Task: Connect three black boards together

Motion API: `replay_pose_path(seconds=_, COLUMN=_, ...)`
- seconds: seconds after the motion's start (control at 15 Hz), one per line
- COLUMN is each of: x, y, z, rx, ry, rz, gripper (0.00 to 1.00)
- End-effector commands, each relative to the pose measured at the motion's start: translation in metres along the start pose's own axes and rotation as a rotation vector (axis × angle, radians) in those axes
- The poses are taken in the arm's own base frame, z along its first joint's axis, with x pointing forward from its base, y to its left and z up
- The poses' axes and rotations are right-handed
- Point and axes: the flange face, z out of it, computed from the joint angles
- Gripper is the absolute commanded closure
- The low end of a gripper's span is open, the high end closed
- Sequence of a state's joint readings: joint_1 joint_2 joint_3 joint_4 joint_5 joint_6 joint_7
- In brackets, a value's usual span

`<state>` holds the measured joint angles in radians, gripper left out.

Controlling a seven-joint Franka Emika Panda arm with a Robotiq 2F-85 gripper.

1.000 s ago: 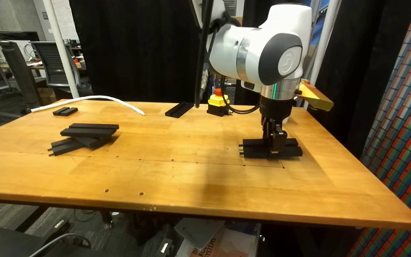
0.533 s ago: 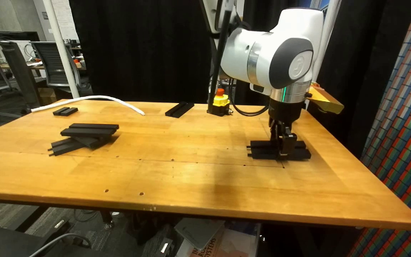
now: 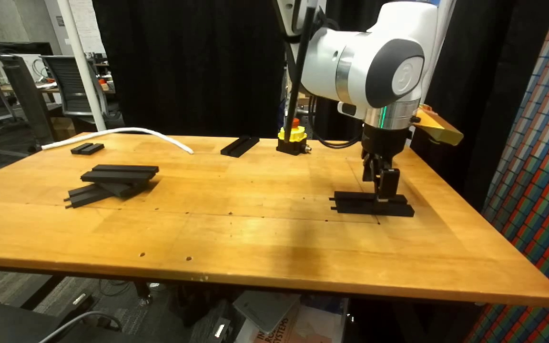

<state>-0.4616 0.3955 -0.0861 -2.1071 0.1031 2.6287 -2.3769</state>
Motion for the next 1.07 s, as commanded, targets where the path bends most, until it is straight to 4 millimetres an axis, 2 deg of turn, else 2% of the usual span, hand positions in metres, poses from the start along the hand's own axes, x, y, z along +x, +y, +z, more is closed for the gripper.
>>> replay_pose_path(seconds=0.0, x=0.017, y=-0.001, z=-0.059, rx=-0.004, ry=-0.011, rz=0.066, gripper=0.00)
replay_pose_path(seconds=0.13, x=0.037, y=-0.004, z=-0.089, rx=0.007, ry=0.002, rz=0.106, gripper=0.00)
replay_pose_path(seconds=0.27, x=0.066, y=-0.006, z=-0.114, rx=0.029, ry=0.017, rz=0.156, gripper=0.00)
replay_pose_path(seconds=0.47, x=0.125, y=-0.004, z=-0.139, rx=0.086, ry=0.025, rz=0.244, gripper=0.00)
replay_pose_path(seconds=0.67, x=0.196, y=0.007, z=-0.148, rx=0.123, ry=0.029, rz=0.326, gripper=0.00)
replay_pose_path(seconds=0.8, x=0.245, y=0.020, z=-0.147, rx=0.134, ry=0.017, rz=0.376, gripper=0.00)
replay_pose_path(seconds=1.0, x=0.331, y=0.041, z=-0.141, rx=0.161, ry=0.010, rz=0.421, gripper=0.00)
